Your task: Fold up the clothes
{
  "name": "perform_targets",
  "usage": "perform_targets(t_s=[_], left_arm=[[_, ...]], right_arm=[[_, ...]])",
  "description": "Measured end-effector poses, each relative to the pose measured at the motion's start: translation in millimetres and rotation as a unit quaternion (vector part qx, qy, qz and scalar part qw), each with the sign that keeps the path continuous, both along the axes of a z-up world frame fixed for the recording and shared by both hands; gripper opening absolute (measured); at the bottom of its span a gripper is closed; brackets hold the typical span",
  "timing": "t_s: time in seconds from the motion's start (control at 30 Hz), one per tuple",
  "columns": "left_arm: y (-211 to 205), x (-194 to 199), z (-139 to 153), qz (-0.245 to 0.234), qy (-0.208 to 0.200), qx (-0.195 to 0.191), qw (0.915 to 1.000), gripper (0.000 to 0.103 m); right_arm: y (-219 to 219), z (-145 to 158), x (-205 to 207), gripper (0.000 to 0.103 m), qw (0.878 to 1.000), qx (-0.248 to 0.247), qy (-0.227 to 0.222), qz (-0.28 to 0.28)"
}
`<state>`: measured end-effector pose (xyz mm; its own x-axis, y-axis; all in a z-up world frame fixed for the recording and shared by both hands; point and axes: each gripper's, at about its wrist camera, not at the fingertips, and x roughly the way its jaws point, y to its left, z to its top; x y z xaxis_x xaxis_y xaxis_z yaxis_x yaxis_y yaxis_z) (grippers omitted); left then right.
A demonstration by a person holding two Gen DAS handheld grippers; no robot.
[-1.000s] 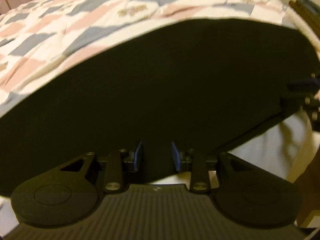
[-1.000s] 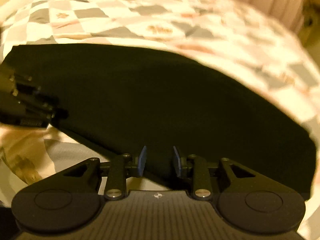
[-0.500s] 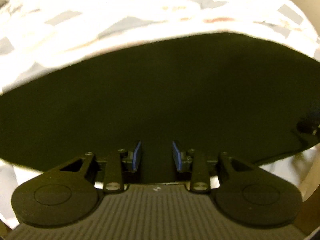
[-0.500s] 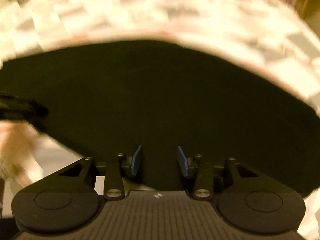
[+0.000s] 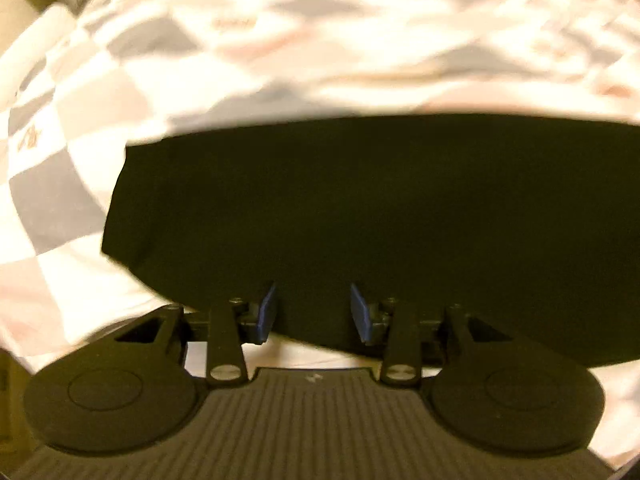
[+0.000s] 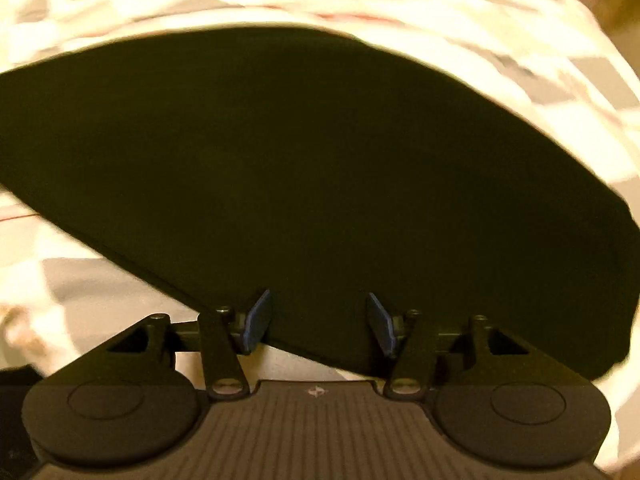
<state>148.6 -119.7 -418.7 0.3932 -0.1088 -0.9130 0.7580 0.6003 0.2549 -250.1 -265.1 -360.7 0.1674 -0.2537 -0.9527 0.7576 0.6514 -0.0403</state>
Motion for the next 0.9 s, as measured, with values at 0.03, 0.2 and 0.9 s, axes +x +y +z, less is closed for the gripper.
perform_targets(t_s=[0.03,0.2,0.9], left_arm=[[6,6,-2,-0.002,0.002,0.016,0.9999,0.036],[12,16,37,-0.040,0.018,-0.013,0.9989,0.036],[51,-54,233,-0.240,0.033,-0.123,0.9624,0.062]], right_arm=[[0,6,0,0.055,1.000,0.001,-0.006,-0.027],[11,50,6,0.073,0.987,-0.011,-0.041,-0.158],[152,182,67,0.097,0.913,-0.080,-0.174,-0.359]])
